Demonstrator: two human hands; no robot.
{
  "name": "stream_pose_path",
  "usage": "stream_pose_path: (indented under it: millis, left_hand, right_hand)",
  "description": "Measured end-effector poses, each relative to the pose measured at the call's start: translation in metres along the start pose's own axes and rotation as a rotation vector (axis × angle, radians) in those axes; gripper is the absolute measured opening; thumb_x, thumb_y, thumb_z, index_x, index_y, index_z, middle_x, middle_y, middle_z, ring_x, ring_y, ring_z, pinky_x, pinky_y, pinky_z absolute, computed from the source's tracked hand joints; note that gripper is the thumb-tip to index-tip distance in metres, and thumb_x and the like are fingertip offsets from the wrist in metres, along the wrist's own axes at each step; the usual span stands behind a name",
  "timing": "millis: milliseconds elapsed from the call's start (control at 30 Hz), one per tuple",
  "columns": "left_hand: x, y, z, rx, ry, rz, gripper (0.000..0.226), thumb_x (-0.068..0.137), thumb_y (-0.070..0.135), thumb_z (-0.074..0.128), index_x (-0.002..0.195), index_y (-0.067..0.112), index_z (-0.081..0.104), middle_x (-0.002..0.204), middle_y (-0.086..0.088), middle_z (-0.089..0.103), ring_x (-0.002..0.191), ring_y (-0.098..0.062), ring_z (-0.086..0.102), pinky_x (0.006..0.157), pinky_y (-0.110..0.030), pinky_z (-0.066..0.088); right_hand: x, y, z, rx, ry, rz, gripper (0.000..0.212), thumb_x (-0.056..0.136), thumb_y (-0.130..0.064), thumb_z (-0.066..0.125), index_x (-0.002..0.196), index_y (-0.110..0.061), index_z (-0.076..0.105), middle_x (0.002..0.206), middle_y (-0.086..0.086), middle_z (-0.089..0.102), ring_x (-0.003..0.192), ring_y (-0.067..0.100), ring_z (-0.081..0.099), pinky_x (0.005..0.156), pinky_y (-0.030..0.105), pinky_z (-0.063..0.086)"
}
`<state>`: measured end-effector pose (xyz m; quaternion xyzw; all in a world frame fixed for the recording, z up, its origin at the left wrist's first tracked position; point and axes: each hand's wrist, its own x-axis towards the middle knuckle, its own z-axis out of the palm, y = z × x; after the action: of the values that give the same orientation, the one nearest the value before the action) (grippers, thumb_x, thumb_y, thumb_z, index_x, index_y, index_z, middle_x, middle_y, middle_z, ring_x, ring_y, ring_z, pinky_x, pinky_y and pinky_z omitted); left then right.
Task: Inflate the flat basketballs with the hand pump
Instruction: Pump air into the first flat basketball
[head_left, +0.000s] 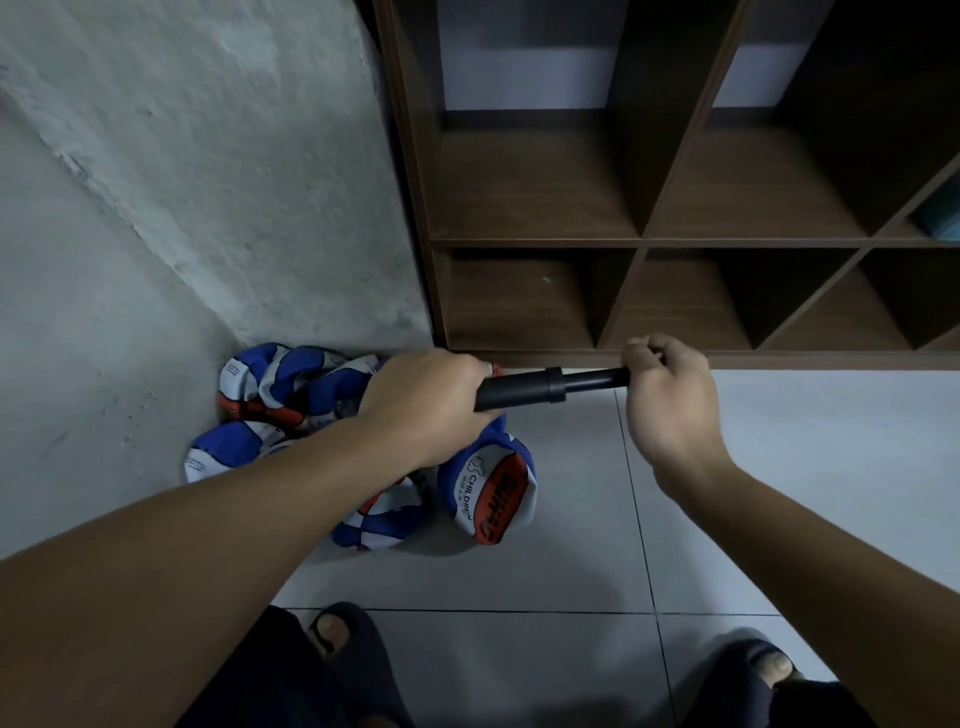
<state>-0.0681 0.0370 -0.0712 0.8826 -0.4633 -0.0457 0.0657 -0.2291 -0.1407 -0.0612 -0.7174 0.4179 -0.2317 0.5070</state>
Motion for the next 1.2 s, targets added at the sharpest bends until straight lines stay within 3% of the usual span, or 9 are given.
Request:
stream_pose_path:
  millis: [167,267,400,600,733,833,933,1033,1200]
  left_hand:
    - [0.0,0.008,-0.003,-0.011,-0.012,-0.001,0.037,0.097,0.066,0.062,0.076,0.037,0.054,0.068,0.01,0.061,0.06,-0.01,0.06,0.057,-0.032,0.053]
    - [-0.001,0.013,-0.006,-0.069,-0.034,-0.015,0.042,0.094,0.073,0.062,0.072,0.038,0.056,0.065,0.011,0.063,0.058,-0.007,0.06,0.058,-0.033,0.055]
    - [0.001,0.009,-0.005,-0.031,-0.04,-0.001,0.042,0.093,0.077,0.061,0.074,0.039,0.055,0.067,0.012,0.063,0.06,-0.007,0.061,0.059,-0.032,0.056]
    - [0.0,-0.02,-0.011,-0.097,-0.113,-0.079,0.051,0.091,0.081,0.059,0.078,0.032,0.065,0.064,0.008,0.065,0.058,-0.008,0.063,0.056,-0.031,0.049]
    - [-0.003,-0.021,-0.014,-0.111,-0.141,-0.107,0.058,0.086,0.086,0.059,0.076,0.029,0.066,0.063,0.006,0.064,0.058,-0.011,0.064,0.055,-0.031,0.049]
    - [-0.004,-0.008,-0.012,-0.091,-0.115,-0.091,0.053,0.089,0.082,0.061,0.074,0.031,0.063,0.062,0.007,0.062,0.056,-0.011,0.062,0.053,-0.03,0.045]
    - [-0.004,0.002,-0.011,-0.044,-0.051,-0.071,0.049,0.093,0.075,0.063,0.073,0.031,0.06,0.062,0.007,0.061,0.056,-0.012,0.061,0.053,-0.03,0.047]
    - [-0.002,0.007,-0.015,-0.014,-0.019,-0.057,0.048,0.094,0.073,0.064,0.074,0.03,0.06,0.063,0.007,0.062,0.056,-0.012,0.061,0.055,-0.03,0.051]
    - [-0.003,0.023,-0.009,-0.03,-0.015,-0.045,0.045,0.093,0.074,0.065,0.076,0.033,0.06,0.066,0.009,0.062,0.059,-0.011,0.061,0.056,-0.031,0.051]
  right_hand:
    - [-0.02,-0.003,0.011,-0.085,-0.106,-0.079,0.037,0.114,-0.042,0.043,0.089,-0.018,0.056,0.067,-0.009,0.049,0.058,0.005,0.047,0.06,0.034,0.039]
    - [-0.019,-0.007,0.013,-0.114,-0.179,-0.117,0.035,0.113,-0.046,0.043,0.097,-0.019,0.056,0.069,-0.006,0.051,0.056,0.004,0.048,0.054,0.027,0.04]
    - [-0.004,-0.004,0.011,0.105,-0.367,0.141,0.026,0.112,-0.037,0.052,0.094,-0.019,0.059,0.067,-0.003,0.043,0.056,0.014,0.039,0.052,0.032,0.035]
    - [0.028,-0.005,-0.027,0.064,-0.074,0.246,0.029,0.097,-0.015,0.053,0.068,-0.021,0.051,0.07,0.008,0.034,0.057,0.021,0.026,0.048,0.03,0.02]
    - [0.031,-0.002,-0.031,0.0,-0.031,0.234,0.039,0.108,-0.04,0.055,0.084,-0.01,0.058,0.064,0.004,0.034,0.055,0.023,0.028,0.051,0.037,0.028]
    - [0.016,-0.002,-0.021,-0.103,0.042,0.081,0.049,0.111,-0.042,0.051,0.088,0.0,0.06,0.063,0.003,0.044,0.059,0.022,0.041,0.06,0.038,0.036]
    - [0.0,-0.007,-0.01,-0.149,0.032,-0.027,0.049,0.113,-0.039,0.047,0.078,-0.007,0.057,0.061,-0.001,0.049,0.055,0.011,0.045,0.057,0.033,0.037]
    - [-0.007,-0.012,0.0,-0.148,-0.016,-0.079,0.047,0.114,-0.039,0.045,0.084,-0.007,0.06,0.063,0.0,0.054,0.054,0.009,0.048,0.056,0.035,0.037]
    - [-0.018,-0.015,0.014,-0.151,-0.063,-0.091,0.044,0.115,-0.037,0.045,0.078,-0.015,0.056,0.063,-0.002,0.052,0.05,0.005,0.05,0.047,0.022,0.035]
